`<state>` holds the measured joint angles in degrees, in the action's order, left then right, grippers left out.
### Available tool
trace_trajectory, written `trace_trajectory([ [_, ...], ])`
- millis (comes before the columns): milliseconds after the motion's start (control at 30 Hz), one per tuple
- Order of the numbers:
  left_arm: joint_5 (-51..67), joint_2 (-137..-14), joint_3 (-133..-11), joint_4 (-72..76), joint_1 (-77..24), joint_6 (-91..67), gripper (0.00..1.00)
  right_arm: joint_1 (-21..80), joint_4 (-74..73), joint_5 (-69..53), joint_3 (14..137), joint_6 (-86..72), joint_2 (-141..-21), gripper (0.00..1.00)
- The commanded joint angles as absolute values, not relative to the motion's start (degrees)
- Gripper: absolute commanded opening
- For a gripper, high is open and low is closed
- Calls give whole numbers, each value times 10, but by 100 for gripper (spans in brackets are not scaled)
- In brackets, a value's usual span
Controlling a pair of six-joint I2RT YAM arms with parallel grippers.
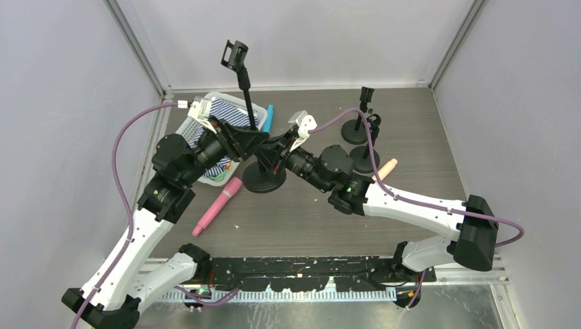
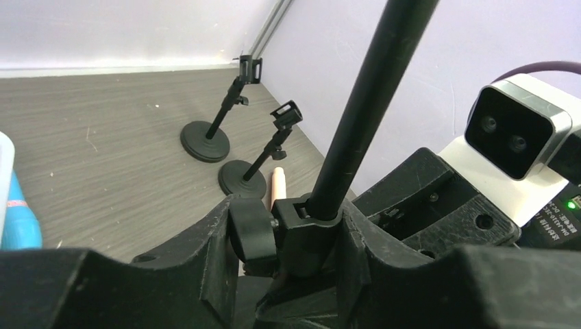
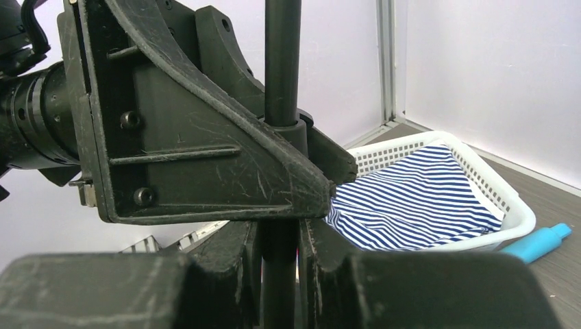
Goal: Attach the microphones to the stand
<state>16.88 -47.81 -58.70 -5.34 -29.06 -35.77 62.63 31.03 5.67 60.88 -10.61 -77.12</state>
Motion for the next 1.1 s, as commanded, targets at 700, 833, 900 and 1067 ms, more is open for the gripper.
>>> trace_trajectory([
  [700, 25, -597, -431, 323, -419, -214, 0, 633, 79, 273, 467, -48, -480, 88],
  [833, -13, -679, -402, 461, -452, -175, 1, 633, 10, 314, 454, -52, -411, 88],
  [900, -14, -726, -397, 517, -453, -169, 1, 633, -32, 329, 450, -50, -387, 87],
  [1067, -5, -858, -392, 708, -453, -145, 0, 633, -93, 381, 442, -60, -345, 87],
])
